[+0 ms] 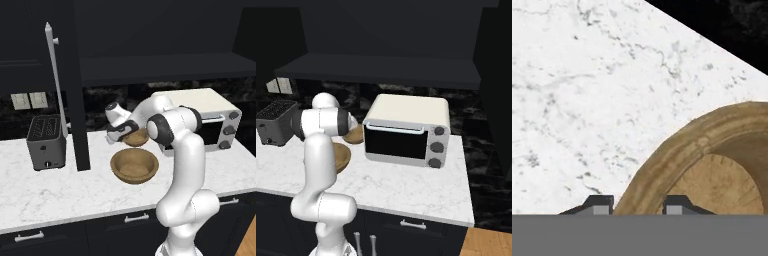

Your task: Pick up the bowls on the counter and stack them on top of one another in the open cabinet. Place the smaller bowl on top of the larger bowl.

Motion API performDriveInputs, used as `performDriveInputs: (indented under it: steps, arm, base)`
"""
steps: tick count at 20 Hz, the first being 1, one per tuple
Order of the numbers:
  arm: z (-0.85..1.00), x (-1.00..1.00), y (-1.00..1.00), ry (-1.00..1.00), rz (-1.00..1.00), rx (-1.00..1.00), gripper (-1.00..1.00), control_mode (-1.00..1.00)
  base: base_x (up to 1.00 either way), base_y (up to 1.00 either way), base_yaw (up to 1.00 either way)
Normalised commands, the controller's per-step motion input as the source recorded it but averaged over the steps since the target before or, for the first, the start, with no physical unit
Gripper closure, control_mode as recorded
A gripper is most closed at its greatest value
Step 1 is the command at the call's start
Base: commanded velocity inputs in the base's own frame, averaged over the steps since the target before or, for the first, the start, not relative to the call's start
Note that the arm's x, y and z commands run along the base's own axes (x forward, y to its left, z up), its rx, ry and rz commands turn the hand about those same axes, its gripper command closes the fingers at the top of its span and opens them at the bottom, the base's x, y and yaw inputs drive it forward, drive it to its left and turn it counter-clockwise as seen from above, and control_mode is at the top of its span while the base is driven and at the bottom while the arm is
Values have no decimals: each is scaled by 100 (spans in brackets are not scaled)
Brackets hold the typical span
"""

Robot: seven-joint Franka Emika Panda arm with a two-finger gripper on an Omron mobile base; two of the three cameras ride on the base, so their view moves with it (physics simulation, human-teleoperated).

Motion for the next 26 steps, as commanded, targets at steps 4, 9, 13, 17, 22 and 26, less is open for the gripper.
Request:
performDriveInputs:
  steps: [4,9,13,17,22,26]
  arm:
    - [38,-20,-29,0,0,0,100,-100]
    - [89,-79,-8,0,0,0,100,-100]
    - [77,-100,0,1,0,3,100,-100]
    - [42,-100,2,8,0,1,100,-100]
    - [5,-100,24,13,0,0,100,-100]
    - [-6,-97,39,10,0,0,100,-100]
  base:
    - [0,0,0]
    - [0,0,0]
    - [0,0,0]
    - [0,0,0]
    - [0,0,0]
    - [0,0,0]
